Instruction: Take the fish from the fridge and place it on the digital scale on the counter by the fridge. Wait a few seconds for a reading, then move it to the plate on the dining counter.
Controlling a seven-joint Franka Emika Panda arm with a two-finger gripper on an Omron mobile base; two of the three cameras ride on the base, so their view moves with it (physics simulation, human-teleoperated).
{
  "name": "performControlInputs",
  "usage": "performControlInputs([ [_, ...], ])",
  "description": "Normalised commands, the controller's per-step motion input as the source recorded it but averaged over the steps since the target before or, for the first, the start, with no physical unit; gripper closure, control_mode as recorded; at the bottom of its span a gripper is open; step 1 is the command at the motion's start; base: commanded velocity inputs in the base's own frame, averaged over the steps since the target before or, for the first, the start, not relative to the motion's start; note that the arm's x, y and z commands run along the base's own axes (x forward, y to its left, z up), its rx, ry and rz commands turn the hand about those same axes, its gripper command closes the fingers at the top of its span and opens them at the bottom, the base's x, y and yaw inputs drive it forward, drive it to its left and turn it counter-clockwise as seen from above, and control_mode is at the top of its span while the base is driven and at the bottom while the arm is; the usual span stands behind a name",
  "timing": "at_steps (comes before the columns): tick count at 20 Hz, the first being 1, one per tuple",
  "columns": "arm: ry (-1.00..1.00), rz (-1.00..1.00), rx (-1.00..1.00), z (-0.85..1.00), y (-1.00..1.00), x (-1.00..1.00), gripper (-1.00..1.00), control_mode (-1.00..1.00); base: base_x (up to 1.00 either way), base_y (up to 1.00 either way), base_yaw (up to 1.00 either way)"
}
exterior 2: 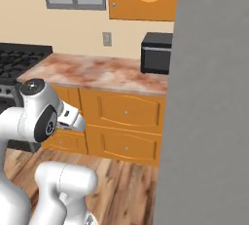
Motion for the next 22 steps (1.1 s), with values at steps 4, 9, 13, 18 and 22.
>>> performControlInputs([
  [4,0.00,0.00,0.00,0.00,0.00,0.00,1.00,1.00,0.98,0.32,-0.14],
  [9,0.00,0.00,0.00,0.00,0.00,0.00,1.00,1.00,0.82,0.31,-0.39],
  [13,0.00,0.00,0.00,0.00,0.00,0.00,1.00,1.00,0.49,0.07,-0.62],
  [18,0.00,0.00,0.00,0.00,0.00,0.00,1.00,1.00,0.17,0.00,-0.76],
  [22,0.00,0.00,0.00,0.00,0.00,0.00,1.00,1.00,0.14,0.00,-0.79],
])
